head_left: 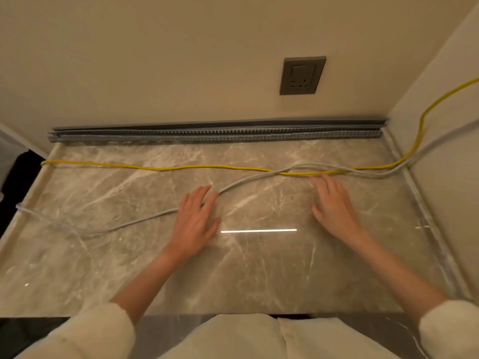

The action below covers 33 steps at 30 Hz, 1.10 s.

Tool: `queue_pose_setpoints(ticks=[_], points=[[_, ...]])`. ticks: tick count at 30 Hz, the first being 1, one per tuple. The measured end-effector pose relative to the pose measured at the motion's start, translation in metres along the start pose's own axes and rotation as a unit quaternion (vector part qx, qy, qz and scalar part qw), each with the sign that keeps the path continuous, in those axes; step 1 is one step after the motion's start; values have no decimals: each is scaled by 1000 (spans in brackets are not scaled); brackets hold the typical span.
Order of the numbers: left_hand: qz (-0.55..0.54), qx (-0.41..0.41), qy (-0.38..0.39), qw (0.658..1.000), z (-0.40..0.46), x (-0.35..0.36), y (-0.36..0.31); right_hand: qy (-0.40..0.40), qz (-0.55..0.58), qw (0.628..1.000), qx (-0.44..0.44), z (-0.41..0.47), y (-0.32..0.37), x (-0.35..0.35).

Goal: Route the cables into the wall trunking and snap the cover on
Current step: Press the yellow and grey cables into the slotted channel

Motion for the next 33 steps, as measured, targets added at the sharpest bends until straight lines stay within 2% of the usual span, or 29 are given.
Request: queue_pose_setpoints(ticks=[3,8,11,16,25,29,33], points=[[20,50,27,998,39,0,-22,26,-44,999,1,31,-21,-10],[42,89,59,993,86,5,-48,46,-77,996,8,59,-50,-17],[35,69,99,992,110,10,-55,52,-97,994,-6,70,-58,-18],[51,44,111,992,131,18,-57,52,-126,990,-24,79,-58,-15],[85,-20,87,992,166,21,-43,110,-110,987,-49,96,-67,-11],[127,-43,85,987,195,18,-45,101,-101,989,-50,119,-73,-19],[170,-49,51,983,222,9,-46,71,-120,989,-56,138,-77,-25]])
Point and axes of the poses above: each hand's wrist, its own z-axis towards the middle knuckle, its own x-axis out of the palm, y = z × x, the point moved 3 cm from there along z, towards the middle knuckle
